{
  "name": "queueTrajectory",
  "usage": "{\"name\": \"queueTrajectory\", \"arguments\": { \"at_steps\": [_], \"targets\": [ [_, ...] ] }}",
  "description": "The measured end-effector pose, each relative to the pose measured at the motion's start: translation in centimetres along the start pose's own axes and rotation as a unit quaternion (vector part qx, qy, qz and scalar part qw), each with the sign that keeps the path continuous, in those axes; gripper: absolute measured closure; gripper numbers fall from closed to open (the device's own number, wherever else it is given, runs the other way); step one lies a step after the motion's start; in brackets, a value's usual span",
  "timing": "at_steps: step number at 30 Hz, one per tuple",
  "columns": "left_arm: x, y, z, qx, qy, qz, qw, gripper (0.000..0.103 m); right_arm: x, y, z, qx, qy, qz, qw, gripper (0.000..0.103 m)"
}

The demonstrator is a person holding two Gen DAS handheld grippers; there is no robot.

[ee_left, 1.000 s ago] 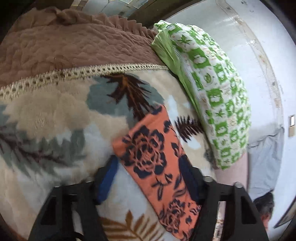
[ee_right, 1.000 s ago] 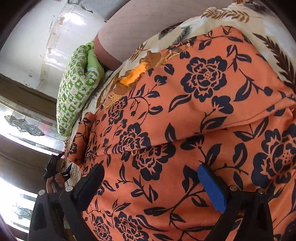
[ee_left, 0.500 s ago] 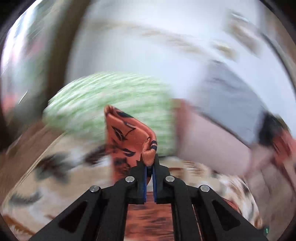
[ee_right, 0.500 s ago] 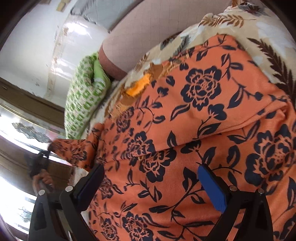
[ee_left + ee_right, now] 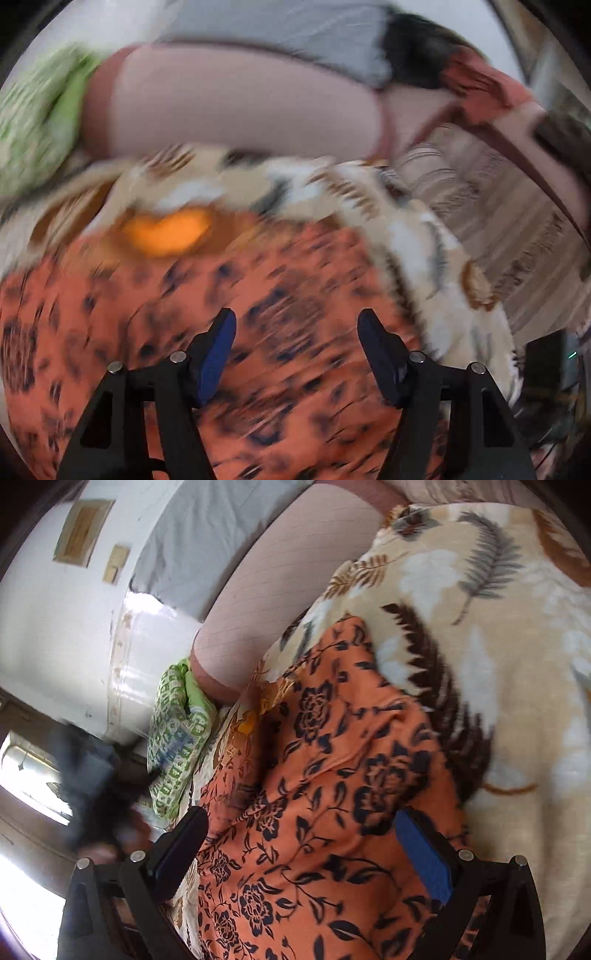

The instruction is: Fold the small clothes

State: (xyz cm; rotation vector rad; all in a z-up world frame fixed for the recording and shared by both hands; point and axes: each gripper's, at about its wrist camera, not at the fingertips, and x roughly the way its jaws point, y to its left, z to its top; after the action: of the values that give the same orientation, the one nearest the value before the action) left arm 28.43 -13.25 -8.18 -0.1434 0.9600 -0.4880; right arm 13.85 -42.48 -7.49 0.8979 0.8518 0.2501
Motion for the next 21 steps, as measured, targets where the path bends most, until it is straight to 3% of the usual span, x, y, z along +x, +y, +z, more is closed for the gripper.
{"name": "queueTrajectory", "arguments": {
  "at_steps": [3, 6, 9, 11, 14, 15, 18, 20, 21],
  "targets": [
    [-4.7, 5.2, -3.0, -0.054, -0.037, 0.023, 0.9976, 0.033, 0.3, 0.4, 1.1, -0.012, 0.001, 0.000, 1.000, 0.001],
    [-9.6, 11.9, -5.6, -0.080, -0.069, 0.130, 0.9858, 0.033, 2.2, 1.7, 3.0, -0.011, 0.009, 0.026, 1.000, 0.001],
    [-11.8, 16.8, -7.9, -0.110, -0.066, 0.182, 0.9749, 0.033, 5.4, 2.3, 5.2, 0.006, 0.018, 0.021, 1.000, 0.001],
    [-12.3, 19.1, -9.6, -0.128, -0.059, 0.194, 0.9708, 0.033, 8.0, 1.9, 6.5, 0.030, 0.044, -0.016, 0.998, 0.001],
    [-11.7, 20.2, -11.0, -0.129, -0.049, 0.197, 0.9706, 0.033, 10.6, 2.1, 7.0, 0.010, 0.063, -0.078, 0.995, 0.002],
    [-11.4, 20.3, -11.2, -0.120, -0.047, 0.198, 0.9717, 0.033, 11.0, 2.2, 7.0, 0.006, 0.067, -0.093, 0.993, 0.006],
    [-10.3, 20.1, -11.5, -0.099, -0.043, 0.205, 0.9728, 0.033, 11.8, 2.6, 6.8, -0.008, 0.079, -0.135, 0.988, 0.036],
    [-9.3, 20.6, -11.2, -0.103, -0.019, 0.203, 0.9735, 0.036, 12.1, 3.0, 6.9, -0.022, 0.086, -0.148, 0.985, 0.038],
    [-9.0, 21.0, -11.4, -0.107, -0.008, 0.204, 0.9732, 0.047, 12.2, 3.0, 6.9, -0.025, 0.087, -0.152, 0.984, 0.038]
  ]
}}
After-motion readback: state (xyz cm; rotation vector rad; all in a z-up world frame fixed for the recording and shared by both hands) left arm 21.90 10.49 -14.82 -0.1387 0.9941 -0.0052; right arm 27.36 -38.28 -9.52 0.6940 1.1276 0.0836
